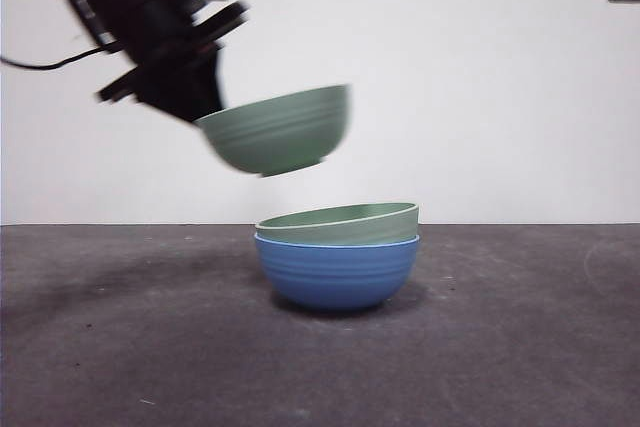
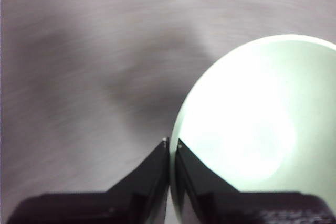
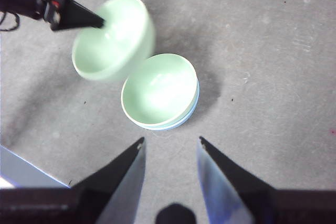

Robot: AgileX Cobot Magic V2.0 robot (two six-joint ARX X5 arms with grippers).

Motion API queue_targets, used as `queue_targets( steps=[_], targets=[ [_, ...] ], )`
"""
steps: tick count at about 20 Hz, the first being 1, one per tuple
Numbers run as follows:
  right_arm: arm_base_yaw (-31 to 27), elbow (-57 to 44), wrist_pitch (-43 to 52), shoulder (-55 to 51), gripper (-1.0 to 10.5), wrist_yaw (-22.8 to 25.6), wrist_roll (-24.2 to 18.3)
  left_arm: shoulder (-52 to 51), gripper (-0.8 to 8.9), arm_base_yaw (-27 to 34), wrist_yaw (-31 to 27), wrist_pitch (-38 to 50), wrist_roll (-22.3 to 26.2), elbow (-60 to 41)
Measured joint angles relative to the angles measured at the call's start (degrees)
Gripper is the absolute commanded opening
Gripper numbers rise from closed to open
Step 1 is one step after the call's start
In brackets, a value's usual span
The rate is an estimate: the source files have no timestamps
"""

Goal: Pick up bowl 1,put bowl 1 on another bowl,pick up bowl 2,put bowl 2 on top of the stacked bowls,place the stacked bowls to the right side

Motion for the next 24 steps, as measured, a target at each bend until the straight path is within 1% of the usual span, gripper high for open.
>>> queue_targets(
  steps=[3,6,15,17,18,21,22,24],
  targets=[
    [0.00,0.00,-0.02,0.00,1.6,0.00,0.00,0.15,-0.08,-5.95,-3.61,0.74,0.57,0.28],
    [0.00,0.00,-0.02,0.00,1.6,-0.02,0.00,2.34,-0.08,-8.66,-5.84,1.79,0.68,0.28],
    [0.00,0.00,-1.07,0.00,1.6,0.00,0.00,9.14,-0.08,-9.18,-6.93,2.93,0.68,0.28],
    [0.00,0.00,-1.09,0.00,1.6,-0.02,0.00,9.94,0.08,-9.16,-6.88,3.54,0.59,0.31],
    [0.00,0.00,-1.18,0.00,1.6,0.00,0.00,9.94,0.40,-9.18,-6.91,3.78,0.61,0.31],
    [0.00,0.00,-1.44,0.02,1.7,-0.02,0.00,9.94,2.96,-9.35,-6.54,3.89,0.59,0.39],
    [0.00,0.00,-1.46,0.02,1.7,-0.02,0.00,9.94,3.27,-9.46,-6.32,3.63,0.59,0.42],
    [0.00,0.00,-1.46,0.02,1.7,0.00,0.00,9.94,3.26,-9.60,-6.21,3.02,0.59,0.55]
  ],
)
